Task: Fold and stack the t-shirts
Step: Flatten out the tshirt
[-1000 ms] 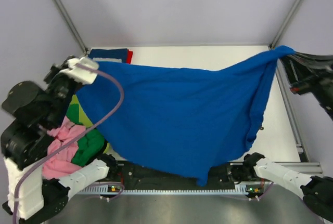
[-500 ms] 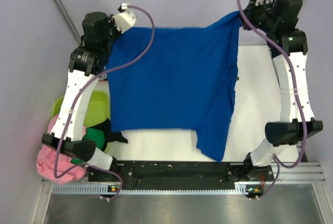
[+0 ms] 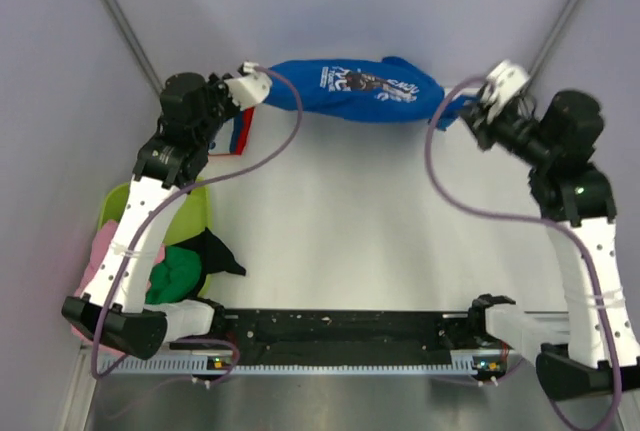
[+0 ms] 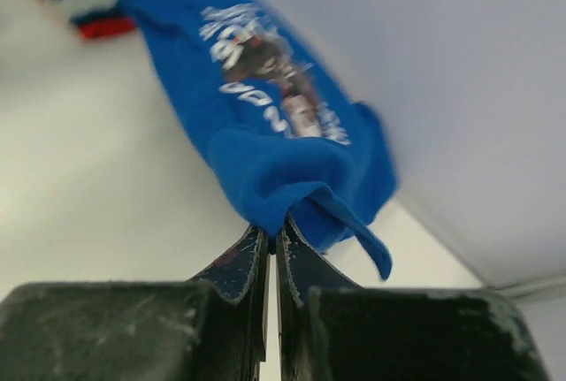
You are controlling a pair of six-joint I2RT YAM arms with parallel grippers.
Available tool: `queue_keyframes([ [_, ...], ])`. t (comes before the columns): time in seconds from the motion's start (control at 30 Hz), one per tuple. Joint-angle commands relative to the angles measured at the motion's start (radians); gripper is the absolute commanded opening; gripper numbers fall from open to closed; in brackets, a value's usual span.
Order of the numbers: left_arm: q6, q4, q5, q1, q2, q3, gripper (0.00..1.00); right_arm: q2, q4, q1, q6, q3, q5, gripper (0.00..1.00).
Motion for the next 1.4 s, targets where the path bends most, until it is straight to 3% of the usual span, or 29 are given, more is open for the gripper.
queue_keyframes([
  [0.0, 0.069, 0.057, 0.054, 0.012, -0.063, -0.268, 0.00, -0.151, -0.037, 0.225, -0.358, -0.424, -0.012, 0.00],
  [0.1, 0.040, 0.062, 0.024, 0.044, -0.051, -0.400, 0.00, -0.136, -0.061, 0.519, -0.336, -0.584, 0.149, 0.01],
  [0.27, -0.050, 0.048, -0.023, 0.128, 0.044, -0.483, 0.00, 0.086, -0.070, 0.969, -0.300, -0.730, 0.349, 0.18],
  [0.37, -0.055, 0.040, -0.001, 0.150, 0.064, -0.529, 0.00, 0.143, -0.089, 1.043, -0.227, -0.726, 0.311, 0.36],
  [0.43, -0.049, 0.048, 0.022, 0.156, 0.044, -0.569, 0.00, 0.096, -0.093, 1.041, -0.187, -0.724, 0.282, 0.50],
  [0.5, -0.046, 0.059, 0.028, 0.159, 0.020, -0.608, 0.00, 0.025, -0.065, 1.037, -0.109, -0.713, 0.356, 0.59],
  [0.6, -0.056, 0.069, 0.022, 0.162, -0.009, -0.644, 0.00, -0.030, 0.005, 0.910, 0.115, -0.661, 0.572, 0.70],
  [0.77, -0.098, 0.056, 0.034, 0.164, -0.057, -0.687, 0.00, 0.020, 0.073, 0.401, 0.528, -0.640, 0.582, 0.70],
  [0.93, -0.116, 0.031, 0.065, 0.164, -0.115, -0.733, 0.00, 0.137, 0.236, 0.068, 0.700, -0.704, 0.593, 0.73],
  [1.07, -0.136, -0.004, 0.080, 0.164, -0.151, -0.753, 0.00, 0.322, 0.233, -0.032, 0.717, -0.654, 0.622, 0.72],
  [1.27, -0.161, -0.013, 0.086, 0.164, -0.180, -0.772, 0.00, 0.572, 0.241, -0.037, 0.700, -0.568, 0.466, 0.59],
  [1.33, -0.165, -0.017, 0.086, 0.164, -0.178, -0.772, 0.00, 0.628, 0.238, -0.042, 0.689, -0.539, 0.464, 0.39],
  [1.37, -0.165, -0.020, 0.088, 0.164, -0.177, -0.773, 0.00, 0.651, 0.230, -0.051, 0.691, -0.517, 0.447, 0.22],
])
